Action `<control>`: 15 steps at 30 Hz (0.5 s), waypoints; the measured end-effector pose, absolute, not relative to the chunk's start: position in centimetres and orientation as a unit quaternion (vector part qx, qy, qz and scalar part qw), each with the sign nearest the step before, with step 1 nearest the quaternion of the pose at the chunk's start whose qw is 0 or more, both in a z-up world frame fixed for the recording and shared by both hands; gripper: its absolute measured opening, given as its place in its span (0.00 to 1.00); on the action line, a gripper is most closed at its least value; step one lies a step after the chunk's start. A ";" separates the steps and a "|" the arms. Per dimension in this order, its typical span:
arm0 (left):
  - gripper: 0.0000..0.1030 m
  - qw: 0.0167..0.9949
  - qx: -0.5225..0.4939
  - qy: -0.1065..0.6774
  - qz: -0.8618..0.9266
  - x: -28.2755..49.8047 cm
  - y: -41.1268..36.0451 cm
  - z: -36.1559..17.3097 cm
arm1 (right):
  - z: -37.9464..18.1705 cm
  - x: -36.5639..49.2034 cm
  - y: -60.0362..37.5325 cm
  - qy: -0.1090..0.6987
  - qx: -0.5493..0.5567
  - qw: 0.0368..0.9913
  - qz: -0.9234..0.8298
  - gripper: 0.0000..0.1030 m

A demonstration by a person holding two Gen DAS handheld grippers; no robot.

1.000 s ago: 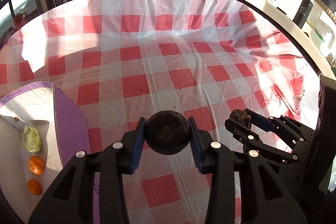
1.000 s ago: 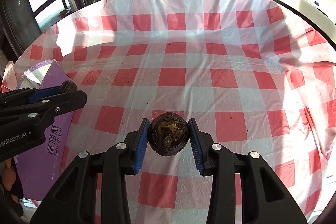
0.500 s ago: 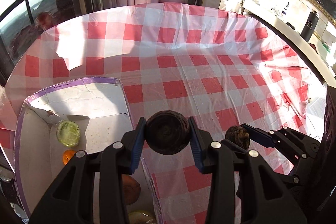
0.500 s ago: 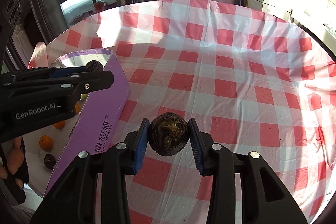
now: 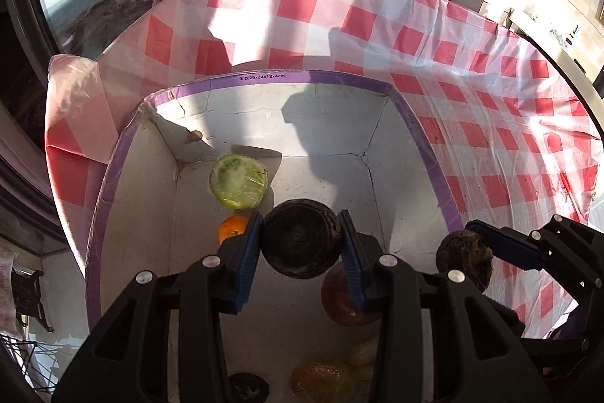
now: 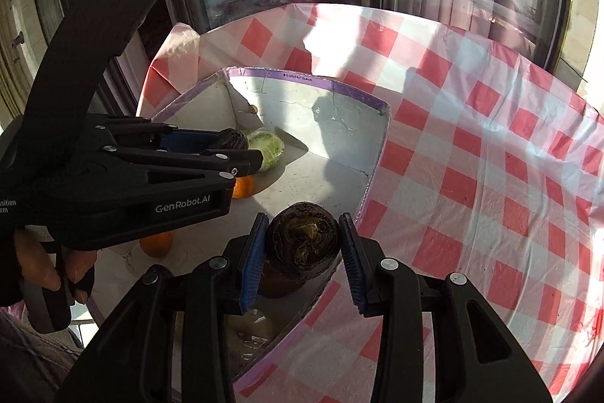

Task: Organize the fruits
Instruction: 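Carry both dark fruits over the white box, then open both tools to drop the dark fruits into the box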

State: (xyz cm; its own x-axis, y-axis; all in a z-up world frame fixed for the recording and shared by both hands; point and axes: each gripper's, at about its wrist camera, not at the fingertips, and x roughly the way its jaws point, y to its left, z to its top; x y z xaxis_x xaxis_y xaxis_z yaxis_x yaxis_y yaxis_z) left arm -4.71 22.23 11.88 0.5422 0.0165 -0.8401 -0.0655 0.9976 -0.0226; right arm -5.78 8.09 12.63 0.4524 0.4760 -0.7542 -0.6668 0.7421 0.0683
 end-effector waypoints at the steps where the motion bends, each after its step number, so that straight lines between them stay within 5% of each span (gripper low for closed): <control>1: 0.39 0.875 -0.025 0.482 0.030 -4.8 23.0 11.5 | 12.4 -5.9 8.8 0.403 -0.127 0.838 0.346 0.37; 15: 0.39 0.851 -0.054 0.518 0.074 -5.4 28.2 8.2 | 9.3 -7.0 15.9 0.444 -0.235 0.769 0.396 0.37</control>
